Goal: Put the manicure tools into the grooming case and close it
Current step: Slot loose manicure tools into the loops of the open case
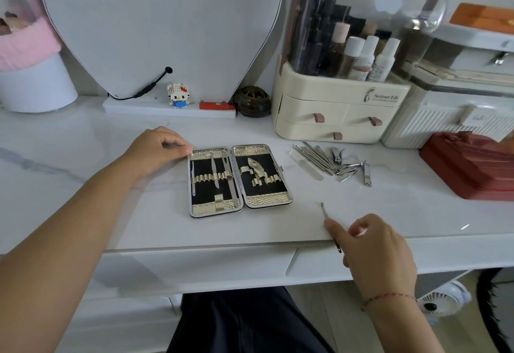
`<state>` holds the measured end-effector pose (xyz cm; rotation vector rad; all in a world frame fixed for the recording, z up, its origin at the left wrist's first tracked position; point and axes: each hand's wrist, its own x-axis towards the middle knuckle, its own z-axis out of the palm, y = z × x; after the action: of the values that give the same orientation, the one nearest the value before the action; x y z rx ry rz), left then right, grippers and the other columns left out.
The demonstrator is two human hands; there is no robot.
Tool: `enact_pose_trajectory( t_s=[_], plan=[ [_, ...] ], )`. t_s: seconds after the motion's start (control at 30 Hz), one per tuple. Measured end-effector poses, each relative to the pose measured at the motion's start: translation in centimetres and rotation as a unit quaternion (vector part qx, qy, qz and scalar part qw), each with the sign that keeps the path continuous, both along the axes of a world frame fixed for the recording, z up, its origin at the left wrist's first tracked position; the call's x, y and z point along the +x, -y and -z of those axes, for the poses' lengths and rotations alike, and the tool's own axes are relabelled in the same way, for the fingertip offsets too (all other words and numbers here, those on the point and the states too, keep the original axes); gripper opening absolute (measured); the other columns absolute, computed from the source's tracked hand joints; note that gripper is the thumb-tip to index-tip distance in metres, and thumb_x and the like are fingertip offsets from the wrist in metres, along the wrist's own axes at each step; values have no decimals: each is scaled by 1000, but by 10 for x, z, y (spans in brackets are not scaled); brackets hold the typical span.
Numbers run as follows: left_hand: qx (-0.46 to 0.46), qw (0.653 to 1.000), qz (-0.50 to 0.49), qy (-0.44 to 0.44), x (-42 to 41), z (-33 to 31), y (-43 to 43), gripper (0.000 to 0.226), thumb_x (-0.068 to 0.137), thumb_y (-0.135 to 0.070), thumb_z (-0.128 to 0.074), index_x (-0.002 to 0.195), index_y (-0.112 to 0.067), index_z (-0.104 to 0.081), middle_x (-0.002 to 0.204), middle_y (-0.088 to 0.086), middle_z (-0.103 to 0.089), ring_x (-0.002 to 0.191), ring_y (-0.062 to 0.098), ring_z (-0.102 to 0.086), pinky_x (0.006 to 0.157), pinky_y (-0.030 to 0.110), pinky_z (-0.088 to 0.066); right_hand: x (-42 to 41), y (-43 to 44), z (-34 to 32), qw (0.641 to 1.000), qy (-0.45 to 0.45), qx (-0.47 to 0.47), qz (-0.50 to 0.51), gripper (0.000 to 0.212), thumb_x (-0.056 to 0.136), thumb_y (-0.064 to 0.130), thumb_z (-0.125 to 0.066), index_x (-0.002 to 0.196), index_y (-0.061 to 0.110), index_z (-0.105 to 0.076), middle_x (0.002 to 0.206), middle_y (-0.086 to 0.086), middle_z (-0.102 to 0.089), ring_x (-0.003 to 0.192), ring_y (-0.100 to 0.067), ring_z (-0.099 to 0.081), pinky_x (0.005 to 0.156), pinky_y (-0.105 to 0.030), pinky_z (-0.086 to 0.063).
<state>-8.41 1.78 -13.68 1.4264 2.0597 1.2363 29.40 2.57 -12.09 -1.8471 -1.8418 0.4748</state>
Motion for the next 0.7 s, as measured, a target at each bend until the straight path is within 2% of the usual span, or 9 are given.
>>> enact_pose_trajectory(
  t_s=[0.1,0.17,0.23,0.37,0.47,0.53,0.63,0.7],
  plan=[
    [9,1000,7,12,1,-2,1,17,78,-20,-75,78,-37,-73,103,-2,-64,99,15,-61,99,31,-43,-1,3,3,997,-71,-25,-23,32,81,49,-60,73,19,-53,49,4,-65,54,-15,-60,59,-31,-49],
    [10,1000,12,9,2,-3,2,20,78,-21,-75,77,-41,-72,101,-4,-64,96,12,-60,94,25,-42,-1,5,4,991,-124,-33,-39,28,83,41,-63,74,16,-54,50,5,-66,40,-11,-56,53,-28,-46],
    [8,1000,16,8,4,-5,2,24,78,-22,-75,73,-45,-72,100,-6,-63,95,10,-59,89,19,-41,0,7,3,982,-179,-40,-42,23,82,33,-66,76,14,-56,52,2,-67,35,-9,-53,50,-27,-43],
    [6,1000,12,14,4,-5,3,22,78,-22,-75,74,-43,-73,102,-3,-63,98,13,-60,94,25,-42,2,7,1,969,-235,-52,-54,15,83,24,-68,89,17,-57,54,-1,-68,36,-10,-52,48,-26,-40],
    [4,1000,8,14,4,-5,4,19,77,-21,-76,77,-40,-73,103,-2,-64,100,16,-60,100,34,-43,3,8,-1,961,-252,-71,-92,24,82,21,-69,102,21,-56,57,-3,-69,36,-11,-49,45,-19,-41],
    [2,1000,3,11,4,-7,4,20,77,-22,-76,75,-42,-73,102,-3,-64,100,16,-60,101,35,-43,1,8,-8,948,-277,-92,-124,27,81,20,-69,105,22,-58,59,-5,-70,37,-12,-44,45,-15,-41],
    [-7,1000,-5,8,4,-7,5,20,75,-25,-77,72,-44,-72,99,-8,-63,100,14,-60,102,37,-43,-13,0,-28,914,-359,-109,-153,22,81,18,-68,102,20,-64,60,-8,-69,41,-10,-36,42,-13,-35],
    [-12,1000,-10,2,5,-6,4,14,73,-30,-78,72,-43,-73,97,-12,-63,98,12,-60,102,41,-43,-35,-13,-43,880,-427,-124,-167,17,80,16,-67,97,17,-66,57,-7,-67,47,-9,-35,48,-17,-33]
  ],
)
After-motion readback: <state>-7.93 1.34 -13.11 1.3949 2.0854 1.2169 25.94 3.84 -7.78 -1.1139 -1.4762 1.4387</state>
